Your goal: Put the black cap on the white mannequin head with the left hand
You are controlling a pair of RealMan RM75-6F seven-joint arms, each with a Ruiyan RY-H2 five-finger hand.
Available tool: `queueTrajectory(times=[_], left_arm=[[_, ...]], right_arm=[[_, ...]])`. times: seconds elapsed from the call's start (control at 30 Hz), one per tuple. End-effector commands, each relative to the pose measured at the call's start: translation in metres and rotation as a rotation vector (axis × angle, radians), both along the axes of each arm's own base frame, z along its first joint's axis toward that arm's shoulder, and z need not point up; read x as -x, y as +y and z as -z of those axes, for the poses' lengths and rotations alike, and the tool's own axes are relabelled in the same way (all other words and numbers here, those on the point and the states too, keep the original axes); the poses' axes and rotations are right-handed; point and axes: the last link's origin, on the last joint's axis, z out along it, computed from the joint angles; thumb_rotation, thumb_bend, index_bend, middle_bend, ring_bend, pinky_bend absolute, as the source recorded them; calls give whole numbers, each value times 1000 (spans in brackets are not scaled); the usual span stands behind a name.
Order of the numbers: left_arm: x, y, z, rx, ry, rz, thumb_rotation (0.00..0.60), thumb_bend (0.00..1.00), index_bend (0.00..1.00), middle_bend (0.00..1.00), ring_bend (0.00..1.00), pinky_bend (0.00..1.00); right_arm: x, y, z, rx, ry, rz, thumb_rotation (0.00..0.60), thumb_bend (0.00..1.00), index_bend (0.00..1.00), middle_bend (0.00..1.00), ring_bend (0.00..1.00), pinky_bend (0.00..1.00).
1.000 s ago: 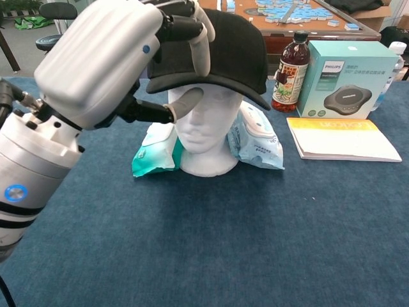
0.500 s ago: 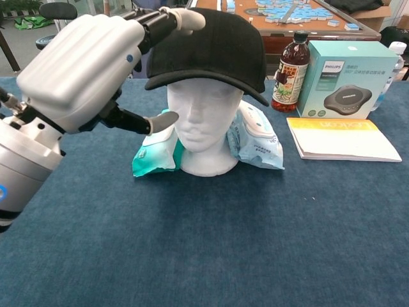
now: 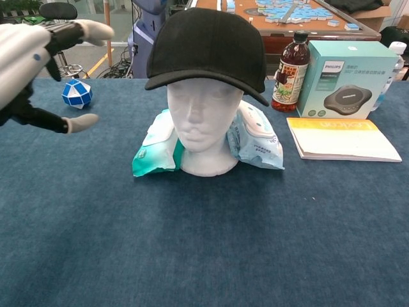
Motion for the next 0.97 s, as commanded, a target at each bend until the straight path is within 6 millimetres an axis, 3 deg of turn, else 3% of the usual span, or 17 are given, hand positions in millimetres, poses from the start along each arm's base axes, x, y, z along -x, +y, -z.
queueTrajectory(times=[0.03,0.57,0.8,0.97], left_arm=[[30,-8,-21,9,5,-100,600,186,115,168,154,386],[127,-69,-83,53,11,-327,600,185,115,148,154,350],[141,-74,-102,25,-17,-332,600,185,123,140,153,343],[148,-71,-102,29,-25,-367,600,185,124,139,153,342]], right_arm=[[-1,0,2,-1,4,3,600,0,132,283,214,381],[-3,-2,12,-3,46,11,600,0,132,283,214,381],[-2,-5,15,-11,60,19,600,0,132,284,214,381],[-2,-12,16,-22,59,28,600,0,132,284,214,381]])
